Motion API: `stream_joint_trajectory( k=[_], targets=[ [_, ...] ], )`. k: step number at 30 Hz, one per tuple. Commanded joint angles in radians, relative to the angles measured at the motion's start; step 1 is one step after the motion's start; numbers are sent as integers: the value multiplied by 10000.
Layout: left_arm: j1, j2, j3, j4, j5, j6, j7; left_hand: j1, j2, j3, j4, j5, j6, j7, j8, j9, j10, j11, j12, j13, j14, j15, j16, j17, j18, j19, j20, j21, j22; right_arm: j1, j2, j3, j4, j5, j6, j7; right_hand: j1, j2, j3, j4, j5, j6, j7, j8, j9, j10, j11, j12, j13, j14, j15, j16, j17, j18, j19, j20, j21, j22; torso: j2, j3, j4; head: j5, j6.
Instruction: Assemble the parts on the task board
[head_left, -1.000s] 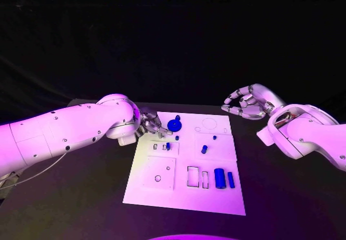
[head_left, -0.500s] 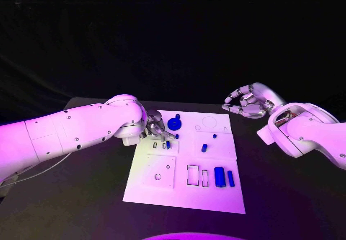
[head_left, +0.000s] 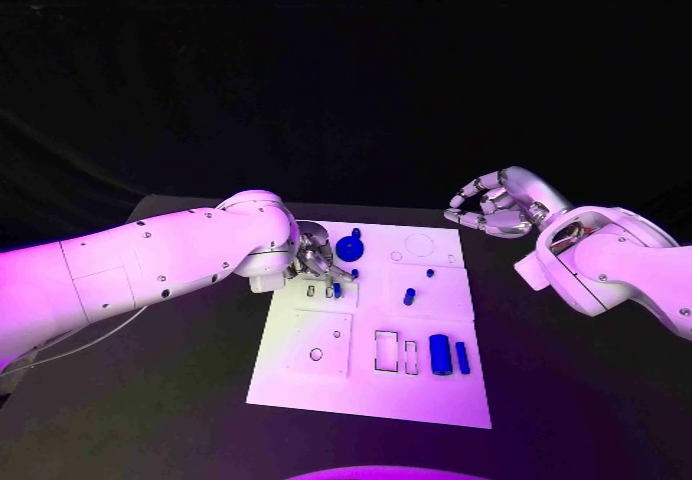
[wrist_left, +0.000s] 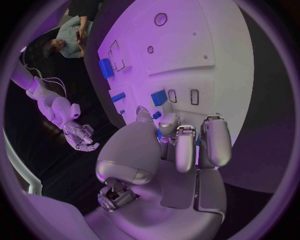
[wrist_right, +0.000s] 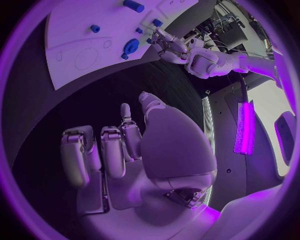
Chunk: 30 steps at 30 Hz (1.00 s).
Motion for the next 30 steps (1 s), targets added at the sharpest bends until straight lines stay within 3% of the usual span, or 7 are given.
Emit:
stream_joint_trajectory(
  k=[1, 2, 6, 10, 12, 18, 30],
  targets=[
    [26, 30, 1, -29, 30, 302, -56, -214, -354, 836, 18, 13, -64, -33, -19, 69, -67, -11, -34, 10, 1007, -51, 58, 2466, -164, 54, 36, 75, 33, -1, 12, -1, -6, -106, 143, -43, -38, -53, 66, -4, 62, -92, -11, 36, 9, -1, -52, -30, 683, 867, -79, -52, 1814, -71, 873, -91, -60, 2450, -1, -1, -12, 4, 2],
    [25, 30, 0, -37, 27, 319, -64, -680, -1179, 2673, -48, 46, -49, -86, -125, 133, -68, 56, -39, 17, 1008, -81, 59, 2468, -163, 41, 47, 89, 61, -2, 13, -1, -8, -106, 144, -45, -38, -53, 66, -4, 62, -92, -11, 36, 9, -1, -52, -30, 683, 867, -79, -52, 1814, -71, 873, -91, -60, 2450, 0, -3, -16, 3, 2],
    [24, 39, -1, -53, 21, 385, -87, -1488, -2111, 4886, 5, 29, 27, 0, -232, 267, -43, -26, -16, 57, 1012, -34, 67, 2482, -161, 23, 51, 92, 84, -4, 15, -3, -11, -106, 148, -52, -50, -53, 69, -3, 86, -107, -8, 35, 13, 2, -50, -28, 686, 867, -78, -52, 1814, -70, 869, -91, -65, 2446, 1, -2, -9, -12, 1],
    [24, 53, -2, -57, 19, 431, -97, -1522, -2219, 5309, -4, -3, 35, -17, -246, 296, -44, -28, -19, 58, 1013, -35, 70, 2486, -167, 37, 49, 106, 118, -5, 18, -4, -11, -106, 149, -57, -50, -53, 69, -3, 86, -107, -8, 35, 13, 2, -50, -28, 686, 867, -78, -52, 1814, -70, 869, -91, -65, 2446, 4, -5, 17, -33, -3],
    [24, 60, -2, -60, 19, 448, -94, -1593, -2482, 5976, -20, -7, 34, -35, -279, 334, -50, -2, -26, 57, 1013, -48, 69, 2485, -170, 35, 50, 106, 126, -6, 21, -4, -10, -106, 147, -58, -50, -53, 69, -3, 86, -107, -8, 35, 13, 2, -50, -28, 686, 867, -78, -52, 1814, -70, 869, -91, -65, 2446, 4, -6, 17, -33, -3],
    [23, 76, -2, -69, 22, 426, -77, -1885, -2808, 6714, 0, 20, 60, -17, -297, 402, -38, -10, -17, 71, 1014, -35, 71, 2489, -172, 39, 55, 112, 149, -8, 27, -5, -13, -106, 144, -58, -61, -52, 72, -1, 106, -116, -6, 36, 16, 3, -48, -27, 687, 867, -77, -54, 1811, -70, 871, -90, -64, 2448, 8, -2, 19, -23, -2],
    [21, 125, -4, -95, 56, 500, -87, -1878, -2964, 7190, -40, 11, 61, -23, -301, 464, -17, -19, 6, 102, 1018, -39, 78, 2501, -175, 46, 53, 121, 175, -16, 52, -6, -24, -107, 147, -52, -71, -53, 76, -2, 130, -123, -5, 38, 21, 6, -47, -25, 690, 869, -76, -51, 1818, -68, 867, -90, -69, 2443, 19, 3, 17, -24, -21]
  ],
)
